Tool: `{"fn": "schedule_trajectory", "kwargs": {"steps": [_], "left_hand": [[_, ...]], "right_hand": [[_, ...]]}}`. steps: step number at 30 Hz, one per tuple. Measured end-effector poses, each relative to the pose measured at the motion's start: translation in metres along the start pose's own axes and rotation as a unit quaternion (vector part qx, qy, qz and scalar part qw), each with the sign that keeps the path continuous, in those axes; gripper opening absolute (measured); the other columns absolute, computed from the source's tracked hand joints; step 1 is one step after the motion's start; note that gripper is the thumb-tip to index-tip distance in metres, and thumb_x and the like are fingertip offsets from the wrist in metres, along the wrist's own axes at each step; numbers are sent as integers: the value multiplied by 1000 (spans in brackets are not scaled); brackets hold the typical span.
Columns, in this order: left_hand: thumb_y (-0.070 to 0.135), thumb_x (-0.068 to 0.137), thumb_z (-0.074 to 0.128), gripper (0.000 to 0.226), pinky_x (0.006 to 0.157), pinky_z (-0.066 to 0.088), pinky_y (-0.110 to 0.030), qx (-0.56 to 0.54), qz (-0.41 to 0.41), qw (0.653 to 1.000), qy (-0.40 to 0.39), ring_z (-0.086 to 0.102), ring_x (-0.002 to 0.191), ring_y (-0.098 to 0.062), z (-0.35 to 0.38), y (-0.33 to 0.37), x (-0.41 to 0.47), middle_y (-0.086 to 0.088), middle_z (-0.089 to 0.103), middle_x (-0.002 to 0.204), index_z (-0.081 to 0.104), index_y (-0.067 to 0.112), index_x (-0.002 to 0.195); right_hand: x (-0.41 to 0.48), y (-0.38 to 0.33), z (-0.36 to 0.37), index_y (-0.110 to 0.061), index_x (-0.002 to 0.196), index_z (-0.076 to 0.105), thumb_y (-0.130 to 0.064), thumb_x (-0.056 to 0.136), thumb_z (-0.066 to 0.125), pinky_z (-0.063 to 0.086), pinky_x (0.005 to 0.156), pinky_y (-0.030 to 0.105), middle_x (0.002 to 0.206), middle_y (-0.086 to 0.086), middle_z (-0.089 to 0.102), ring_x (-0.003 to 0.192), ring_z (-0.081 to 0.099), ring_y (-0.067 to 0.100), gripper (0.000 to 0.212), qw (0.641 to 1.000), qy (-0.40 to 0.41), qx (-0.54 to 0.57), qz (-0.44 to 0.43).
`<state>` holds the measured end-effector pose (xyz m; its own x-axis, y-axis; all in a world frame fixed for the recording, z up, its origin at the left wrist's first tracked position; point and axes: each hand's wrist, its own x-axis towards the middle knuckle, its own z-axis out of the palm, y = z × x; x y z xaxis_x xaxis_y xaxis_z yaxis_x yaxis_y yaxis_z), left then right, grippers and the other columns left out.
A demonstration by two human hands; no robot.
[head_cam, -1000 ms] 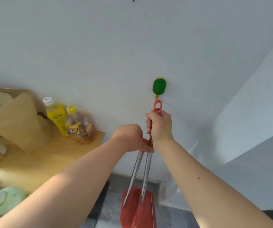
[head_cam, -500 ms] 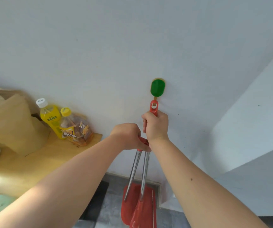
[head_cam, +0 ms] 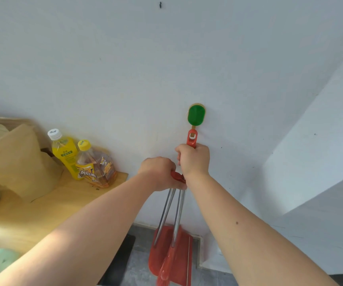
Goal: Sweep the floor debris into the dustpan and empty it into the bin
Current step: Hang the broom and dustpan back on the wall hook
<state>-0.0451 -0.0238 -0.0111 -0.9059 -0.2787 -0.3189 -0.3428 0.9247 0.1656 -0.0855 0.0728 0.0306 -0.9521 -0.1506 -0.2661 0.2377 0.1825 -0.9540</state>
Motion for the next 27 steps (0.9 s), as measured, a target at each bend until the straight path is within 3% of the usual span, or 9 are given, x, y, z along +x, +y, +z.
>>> {"fn": "schedule_trajectory", "kwargs": {"steps": [6, 9, 11, 14, 17, 20, 24, 27], "left_hand": [[76, 77, 61, 47, 70, 32, -31, -21, -19, 1000, 4, 49, 67, -5, 7, -2, -6, 11, 62, 73, 60, 30, 69], [79, 79, 57, 49, 82, 33, -35, 0, -13, 1000, 27, 49, 72, -9, 12, -2, -5, 11, 62, 74, 60, 31, 70], [82, 79, 52, 51, 89, 33, -39, 33, -6, 999, 42, 48, 82, -15, 15, -3, -6, 11, 58, 76, 58, 32, 71], [83, 80, 49, 50, 89, 33, -41, 61, 6, 996, 57, 48, 92, -19, 19, -5, -10, 10, 55, 84, 61, 34, 84], [79, 80, 54, 50, 90, 35, -39, 48, 17, 996, 73, 53, 101, -20, 19, -7, -15, 9, 57, 96, 64, 35, 102], [74, 81, 59, 55, 90, 40, -36, 20, 26, 994, 101, 55, 107, -20, 14, -9, -24, 7, 59, 106, 62, 32, 117], [70, 83, 59, 66, 100, 42, -39, 23, 23, 994, 108, 53, 119, -21, -1, -8, -44, 7, 61, 125, 55, 32, 138], [68, 85, 60, 72, 111, 36, -42, 44, 37, 986, 157, 47, 134, -21, -18, -6, -66, 6, 55, 142, 49, 32, 146]], "right_hand": [[8, -7, 1, -8, 68, 66, -13, 57, 59, 58, 72, 41, 64, 9, 69, 72, 73, 34, 14, 996, -31, -37, 73], [8, -8, 1, -10, 74, 61, -15, 53, 58, 55, 65, 38, 71, 9, 65, 71, 67, 33, 22, 994, -36, -53, 90], [4, -8, -3, -10, 79, 60, -18, 62, 63, 50, 64, 35, 76, 8, 64, 71, 62, 30, 19, 992, -42, -67, 97], [-2, 1, -16, -9, 83, 62, -22, 76, 68, 46, 59, 29, 77, 7, 64, 72, 63, 26, 16, 989, -39, -114, 85], [-12, 9, -27, -9, 86, 65, -20, 78, 69, 39, 47, 22, 72, 2, 63, 58, 59, 15, 14, 982, -60, -170, 58], [-24, 8, -36, -12, 96, 66, -21, 80, 67, 37, 39, 16, 82, 3, 70, 58, 63, 11, 18, 971, -73, -226, 18], [-46, -3, -45, -21, 99, 51, -26, 80, 63, 47, 55, 25, 95, -1, 65, 79, 66, 18, 23, 953, -80, -291, -38], [-67, -16, -54, -23, 114, 57, -29, 80, 59, 57, 75, 34, 104, -4, 63, 87, 66, 20, 34, 935, -61, -334, -106]]}}
